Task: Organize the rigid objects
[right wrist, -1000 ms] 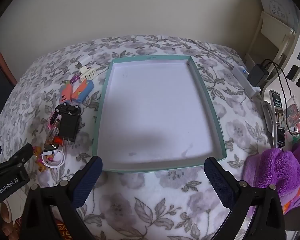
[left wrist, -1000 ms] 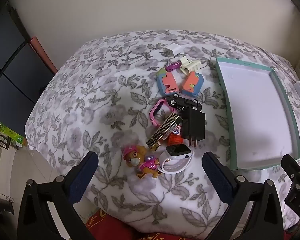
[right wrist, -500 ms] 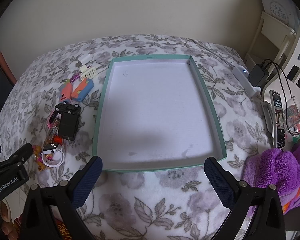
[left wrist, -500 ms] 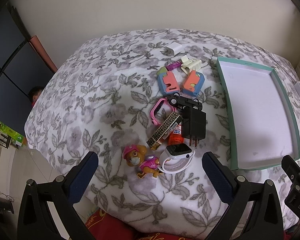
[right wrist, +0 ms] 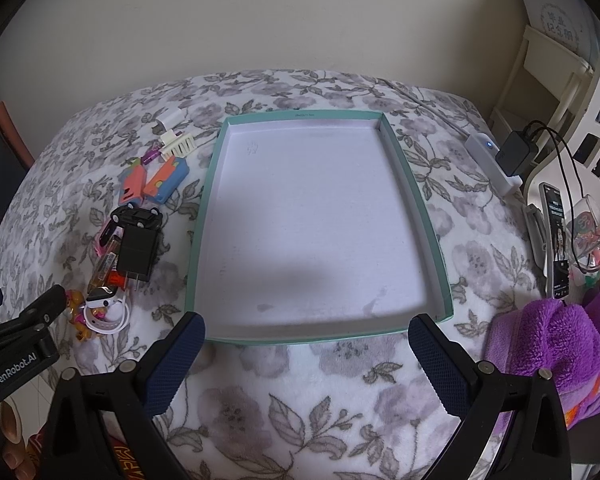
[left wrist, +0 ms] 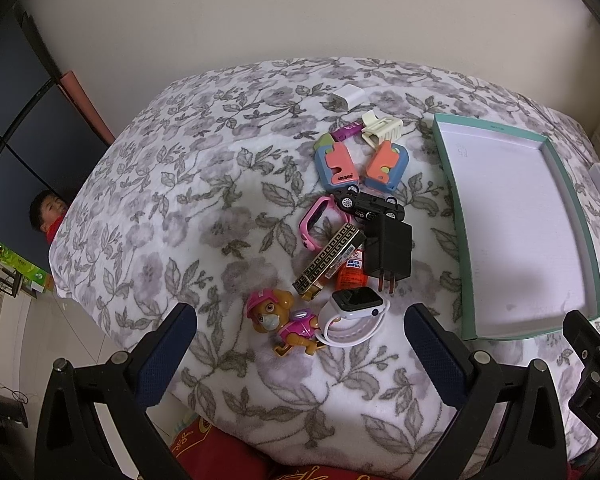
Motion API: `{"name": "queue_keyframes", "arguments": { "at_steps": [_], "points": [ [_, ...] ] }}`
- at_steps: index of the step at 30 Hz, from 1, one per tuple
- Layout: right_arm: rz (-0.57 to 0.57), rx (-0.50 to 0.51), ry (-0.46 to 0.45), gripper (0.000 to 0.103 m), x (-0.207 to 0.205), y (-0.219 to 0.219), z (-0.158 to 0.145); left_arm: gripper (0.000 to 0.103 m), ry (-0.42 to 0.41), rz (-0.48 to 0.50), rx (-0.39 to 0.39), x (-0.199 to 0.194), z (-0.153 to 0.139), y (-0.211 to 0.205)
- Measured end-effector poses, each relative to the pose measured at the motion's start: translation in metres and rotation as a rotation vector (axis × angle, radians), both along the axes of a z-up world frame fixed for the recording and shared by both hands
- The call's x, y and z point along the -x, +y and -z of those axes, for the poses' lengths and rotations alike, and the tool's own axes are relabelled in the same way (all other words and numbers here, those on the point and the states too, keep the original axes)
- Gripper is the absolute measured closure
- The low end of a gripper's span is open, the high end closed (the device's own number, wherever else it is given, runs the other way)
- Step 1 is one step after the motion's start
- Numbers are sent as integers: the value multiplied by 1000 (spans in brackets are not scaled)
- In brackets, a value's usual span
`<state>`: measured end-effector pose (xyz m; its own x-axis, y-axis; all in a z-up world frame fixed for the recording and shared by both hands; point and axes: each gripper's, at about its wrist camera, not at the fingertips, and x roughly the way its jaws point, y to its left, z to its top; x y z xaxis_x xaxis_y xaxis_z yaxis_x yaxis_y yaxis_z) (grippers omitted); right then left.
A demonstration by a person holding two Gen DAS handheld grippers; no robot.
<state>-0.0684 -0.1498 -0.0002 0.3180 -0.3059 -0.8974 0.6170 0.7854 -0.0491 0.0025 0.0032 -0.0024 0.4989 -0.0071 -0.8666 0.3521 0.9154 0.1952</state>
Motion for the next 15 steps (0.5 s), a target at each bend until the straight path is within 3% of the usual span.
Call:
{"name": "queue_keyframes", "arguments": {
  "at_steps": [15],
  "points": [
    [-1, 2, 3, 0, -1, 1, 0, 0, 3, 9, 0, 1, 3, -2]
  ]
}}
